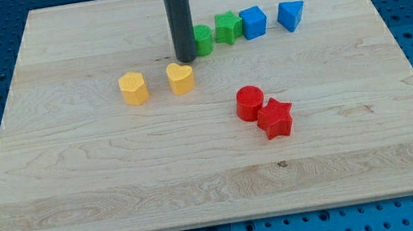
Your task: Slide the red star a bit up
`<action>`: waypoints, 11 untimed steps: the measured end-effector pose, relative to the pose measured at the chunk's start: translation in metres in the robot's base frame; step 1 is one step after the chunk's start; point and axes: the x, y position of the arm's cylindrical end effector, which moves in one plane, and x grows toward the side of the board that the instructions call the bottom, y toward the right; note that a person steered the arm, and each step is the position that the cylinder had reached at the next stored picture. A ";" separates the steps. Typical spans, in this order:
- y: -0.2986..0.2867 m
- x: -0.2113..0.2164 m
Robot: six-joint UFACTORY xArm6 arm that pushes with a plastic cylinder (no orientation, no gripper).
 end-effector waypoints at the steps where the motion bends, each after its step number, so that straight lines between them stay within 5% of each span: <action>1: 0.001 0.000; 4: 0.089 0.032; 6: 0.174 0.163; 7: 0.162 0.192; 9: 0.086 0.181; 11: 0.102 0.174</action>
